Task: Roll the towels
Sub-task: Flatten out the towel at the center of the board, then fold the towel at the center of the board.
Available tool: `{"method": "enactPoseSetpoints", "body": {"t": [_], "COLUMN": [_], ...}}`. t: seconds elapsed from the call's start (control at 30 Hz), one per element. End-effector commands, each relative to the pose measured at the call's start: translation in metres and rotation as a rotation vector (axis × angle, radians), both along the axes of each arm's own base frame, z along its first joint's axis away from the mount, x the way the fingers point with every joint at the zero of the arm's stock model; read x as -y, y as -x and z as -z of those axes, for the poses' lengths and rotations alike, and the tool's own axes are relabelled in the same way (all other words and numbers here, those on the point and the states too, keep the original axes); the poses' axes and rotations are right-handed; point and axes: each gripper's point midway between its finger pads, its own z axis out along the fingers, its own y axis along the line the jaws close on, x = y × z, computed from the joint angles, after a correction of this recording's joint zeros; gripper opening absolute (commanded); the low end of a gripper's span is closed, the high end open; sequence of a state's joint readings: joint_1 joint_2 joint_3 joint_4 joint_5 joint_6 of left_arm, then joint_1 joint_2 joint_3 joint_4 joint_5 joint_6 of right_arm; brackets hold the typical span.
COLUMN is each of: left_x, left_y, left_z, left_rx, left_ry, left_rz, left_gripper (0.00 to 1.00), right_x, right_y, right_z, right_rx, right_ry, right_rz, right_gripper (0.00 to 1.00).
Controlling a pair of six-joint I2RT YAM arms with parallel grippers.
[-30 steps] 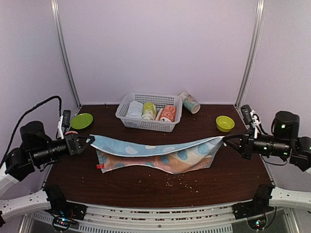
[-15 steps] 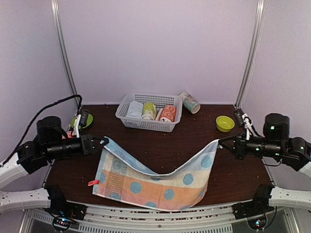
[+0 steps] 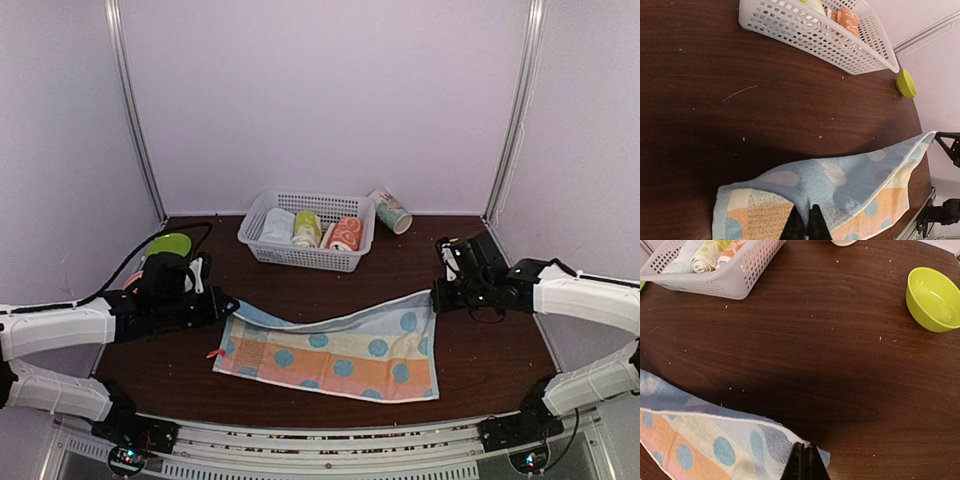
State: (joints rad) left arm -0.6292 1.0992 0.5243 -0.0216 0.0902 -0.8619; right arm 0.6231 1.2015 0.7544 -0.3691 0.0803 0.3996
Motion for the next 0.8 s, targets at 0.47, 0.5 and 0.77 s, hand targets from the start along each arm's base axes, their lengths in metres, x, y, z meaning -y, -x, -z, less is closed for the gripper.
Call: {"method": "enactPoseSetpoints", "body": {"t": [0.47,0.5,0.77], "left_x": [-0.029,-0.03,-0.04], "left_y": [-0.037,-0.036,-0.02], "left_z": [-0.017,-0.016,-0.003], "left_rx": [0.089,0.089,0.072], "left_ry": [0.052,0.053,0.018], "left_rz": [-0.183,-0.183,-0.175], "left_gripper": [0.0,0.0,0.0], "right_x": [-0.019,-0.021,-0.02], "right_y": [-0.034,-0.031,-0.009], "right_z": [-0.022,-0.02,0.007], "right_rx": [0.095,0.093,0.035], "right_ry": [0.071,0.065,0.046], "right_rz": [-0.013,-0.023,-0.03], "right_gripper": [0.0,0.0,0.0]}}
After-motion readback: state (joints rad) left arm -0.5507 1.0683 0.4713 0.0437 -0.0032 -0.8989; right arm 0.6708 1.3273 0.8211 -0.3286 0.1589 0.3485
